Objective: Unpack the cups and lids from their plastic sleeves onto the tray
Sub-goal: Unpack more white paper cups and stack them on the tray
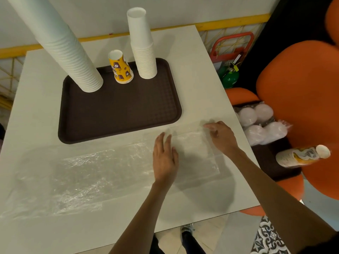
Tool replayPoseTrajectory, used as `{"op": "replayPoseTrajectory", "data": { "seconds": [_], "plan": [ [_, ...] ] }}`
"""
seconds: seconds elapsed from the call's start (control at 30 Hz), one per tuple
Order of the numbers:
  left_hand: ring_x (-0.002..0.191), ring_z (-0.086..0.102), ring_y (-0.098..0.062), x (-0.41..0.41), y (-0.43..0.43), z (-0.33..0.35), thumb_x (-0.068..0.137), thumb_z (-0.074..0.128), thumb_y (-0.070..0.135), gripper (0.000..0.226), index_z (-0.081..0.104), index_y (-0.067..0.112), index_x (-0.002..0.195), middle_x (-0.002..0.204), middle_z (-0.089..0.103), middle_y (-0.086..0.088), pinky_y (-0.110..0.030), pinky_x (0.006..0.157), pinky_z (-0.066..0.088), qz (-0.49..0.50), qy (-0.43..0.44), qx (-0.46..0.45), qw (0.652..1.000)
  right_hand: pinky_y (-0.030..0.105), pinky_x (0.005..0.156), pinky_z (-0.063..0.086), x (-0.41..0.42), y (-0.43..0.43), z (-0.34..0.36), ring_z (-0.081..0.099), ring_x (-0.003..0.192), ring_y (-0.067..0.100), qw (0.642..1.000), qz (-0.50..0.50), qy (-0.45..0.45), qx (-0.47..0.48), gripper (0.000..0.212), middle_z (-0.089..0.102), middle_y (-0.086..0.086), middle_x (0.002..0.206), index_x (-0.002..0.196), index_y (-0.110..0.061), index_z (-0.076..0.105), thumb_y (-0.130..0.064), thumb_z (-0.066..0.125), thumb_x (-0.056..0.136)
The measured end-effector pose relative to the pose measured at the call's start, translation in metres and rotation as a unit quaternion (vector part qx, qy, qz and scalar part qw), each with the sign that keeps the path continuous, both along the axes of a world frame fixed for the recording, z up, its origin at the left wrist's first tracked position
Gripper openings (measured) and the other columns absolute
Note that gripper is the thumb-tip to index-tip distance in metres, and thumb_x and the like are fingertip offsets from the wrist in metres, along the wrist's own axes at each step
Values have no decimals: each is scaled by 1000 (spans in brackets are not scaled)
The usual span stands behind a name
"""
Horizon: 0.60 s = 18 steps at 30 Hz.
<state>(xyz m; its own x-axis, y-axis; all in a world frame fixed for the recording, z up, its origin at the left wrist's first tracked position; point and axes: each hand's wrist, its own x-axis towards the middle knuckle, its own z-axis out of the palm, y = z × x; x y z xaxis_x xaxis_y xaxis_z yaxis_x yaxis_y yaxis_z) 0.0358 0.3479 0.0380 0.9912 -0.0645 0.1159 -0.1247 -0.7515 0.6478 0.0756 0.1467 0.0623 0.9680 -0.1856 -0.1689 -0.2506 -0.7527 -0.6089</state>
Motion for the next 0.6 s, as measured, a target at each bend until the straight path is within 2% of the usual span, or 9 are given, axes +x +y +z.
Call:
{"op": "replayPoseTrajectory", "data": {
  "seconds": [0.13,0.2,0.3,0.4,0.5,0.6],
  "plan": [
    [131,43,-38,-3,-9,-22,96,32,22,46,51,2,132,141,46,-20,-52,106,39,-62,6,66,996,30,83,48,5,-5,-5,49,81,12,999,24,20,15,24,45,-7,86,106,-23,72,-10,61,89],
    [132,42,-38,-2,-9,-31,97,34,22,45,49,2,134,141,46,-20,-50,110,33,-75,-6,99,992,26,78,44,10,-4,-3,48,80,11,999,37,21,22,19,45,-8,84,103,-23,73,-14,64,88],
    [133,41,-35,-1,-8,-35,98,34,24,46,45,4,137,142,45,-18,-45,113,23,-77,-17,132,988,24,74,41,16,-1,-2,49,81,11,998,59,30,-2,15,51,-1,93,99,-18,74,-17,63,89],
    [134,38,-33,-2,-8,-36,97,35,24,45,43,7,138,144,44,-17,-43,113,21,-76,-20,143,987,20,74,39,15,-4,-2,48,83,8,999,43,7,-11,12,52,0,102,96,-20,74,-21,64,88],
    [136,37,-32,-2,-8,-36,99,32,27,46,44,7,139,145,43,-16,-42,114,21,-71,-16,149,986,22,74,42,13,-11,0,44,67,0,997,-49,-45,32,8,54,1,106,92,-24,72,-26,68,86],
    [136,37,-32,-2,-10,-35,99,30,29,48,43,8,140,146,42,-15,-42,114,20,-69,-11,155,985,22,76,42,7,-13,1,42,63,-3,999,-11,-32,30,14,53,2,108,100,-25,70,-23,65,88]
  ]
}}
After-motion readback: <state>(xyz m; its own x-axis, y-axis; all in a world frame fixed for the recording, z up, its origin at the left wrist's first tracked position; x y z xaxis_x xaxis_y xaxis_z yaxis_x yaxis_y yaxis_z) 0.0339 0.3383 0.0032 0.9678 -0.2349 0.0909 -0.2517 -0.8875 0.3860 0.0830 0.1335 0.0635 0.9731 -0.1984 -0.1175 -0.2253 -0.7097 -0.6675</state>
